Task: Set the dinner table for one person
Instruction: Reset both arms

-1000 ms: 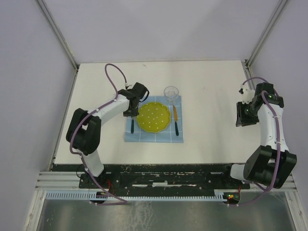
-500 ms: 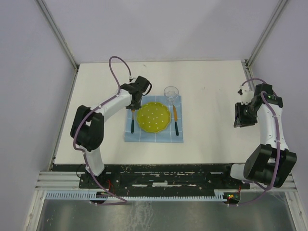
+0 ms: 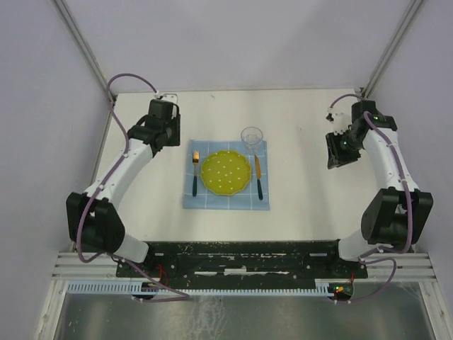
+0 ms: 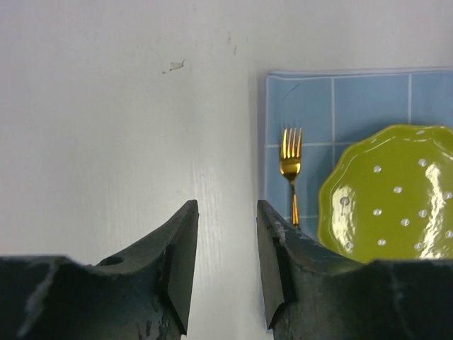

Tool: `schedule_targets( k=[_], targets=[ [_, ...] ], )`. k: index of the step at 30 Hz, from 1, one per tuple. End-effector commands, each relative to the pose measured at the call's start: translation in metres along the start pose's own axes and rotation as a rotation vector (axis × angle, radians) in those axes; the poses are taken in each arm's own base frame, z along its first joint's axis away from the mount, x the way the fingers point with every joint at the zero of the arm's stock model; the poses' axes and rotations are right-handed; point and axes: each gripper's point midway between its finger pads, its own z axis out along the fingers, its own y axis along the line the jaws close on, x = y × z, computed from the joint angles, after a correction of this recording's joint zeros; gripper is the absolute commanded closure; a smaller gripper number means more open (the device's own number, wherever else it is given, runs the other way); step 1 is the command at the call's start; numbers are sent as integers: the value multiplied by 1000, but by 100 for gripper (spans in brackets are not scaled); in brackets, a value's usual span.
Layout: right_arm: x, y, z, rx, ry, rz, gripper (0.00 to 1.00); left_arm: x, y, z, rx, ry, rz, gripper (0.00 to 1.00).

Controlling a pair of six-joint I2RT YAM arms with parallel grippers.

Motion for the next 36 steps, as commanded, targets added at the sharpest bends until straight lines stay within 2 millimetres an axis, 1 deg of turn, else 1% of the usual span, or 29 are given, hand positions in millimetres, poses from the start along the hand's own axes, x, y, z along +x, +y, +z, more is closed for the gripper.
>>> schedule_targets(
  k=[1,3,5,8,11,13,15,19,22,24,26,29,31,34,36],
  targets=[
    [-44,34,5,-25,-68,-89,59,-25,18,-18,48,-198,127,50],
    [-55,51,14,-52,-59,-114,59,-20,19,-18,75,-203,174,44],
    [-62,70,25,-75,-31,-164,59,-12,11,-15,132,-168,209,40],
    [-72,96,37,-77,4,-236,60,0,3,-7,184,-117,212,38],
    [-80,110,43,-81,44,-247,59,5,1,0,193,-100,184,37],
    [-86,114,43,-84,75,-247,59,9,0,3,203,-83,180,37],
    [-87,112,45,-71,105,-237,59,15,-1,6,209,-51,179,36],
    [-92,113,45,-63,92,-246,59,39,-13,10,278,64,162,36],
    [-93,117,43,-71,86,-249,59,52,-11,13,265,107,151,37],
    [-92,120,43,-76,87,-244,59,52,-4,15,227,88,149,37],
    [-92,120,43,-74,75,-234,59,47,-1,13,206,71,139,37],
    [-90,121,44,-75,70,-240,58,40,-9,4,254,65,128,37],
    [-88,118,46,-55,78,-253,58,37,-13,2,279,58,119,37],
    [-89,118,45,-51,73,-266,58,36,-15,5,280,61,101,37],
    [-92,122,40,-61,48,-270,58,36,-11,9,251,68,92,37]
  ],
)
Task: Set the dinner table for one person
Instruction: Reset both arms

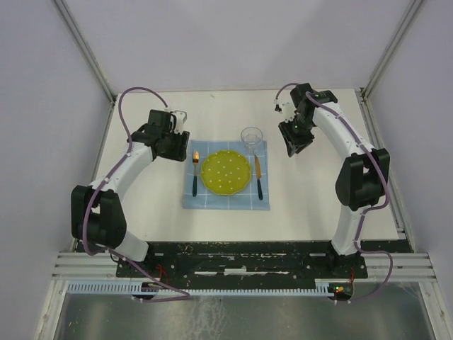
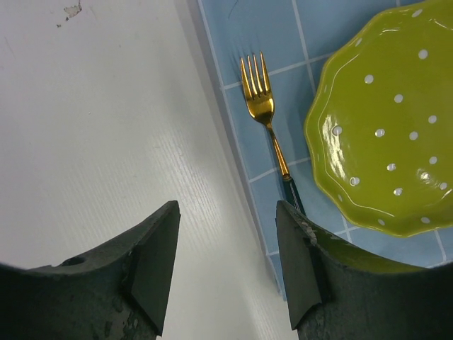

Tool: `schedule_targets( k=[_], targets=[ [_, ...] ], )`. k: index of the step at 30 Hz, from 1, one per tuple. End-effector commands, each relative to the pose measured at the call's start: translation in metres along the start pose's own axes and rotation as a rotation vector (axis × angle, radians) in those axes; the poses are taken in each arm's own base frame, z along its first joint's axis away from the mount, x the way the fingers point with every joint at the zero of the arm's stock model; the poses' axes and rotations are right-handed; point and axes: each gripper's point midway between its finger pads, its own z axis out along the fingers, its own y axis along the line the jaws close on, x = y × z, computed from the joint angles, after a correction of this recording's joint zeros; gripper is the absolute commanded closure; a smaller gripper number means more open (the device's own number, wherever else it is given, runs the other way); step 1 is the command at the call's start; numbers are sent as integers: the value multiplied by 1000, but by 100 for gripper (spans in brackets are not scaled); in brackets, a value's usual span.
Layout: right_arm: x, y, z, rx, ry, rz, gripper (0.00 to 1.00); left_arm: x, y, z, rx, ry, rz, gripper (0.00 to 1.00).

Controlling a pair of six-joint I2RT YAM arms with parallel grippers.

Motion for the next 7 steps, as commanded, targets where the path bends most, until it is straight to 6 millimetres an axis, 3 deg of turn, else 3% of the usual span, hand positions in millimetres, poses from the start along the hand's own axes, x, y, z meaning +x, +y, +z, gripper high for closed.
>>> schedule_targets(
  k=[1,7],
  targets=[
    [-12,6,-22,16,-94,-30,58,-27,1,-11,-15,-74,-59,37],
    [-22,19,-33,-8,-156,-105,61,-32,8,-13,-53,-94,-57,32]
  ],
)
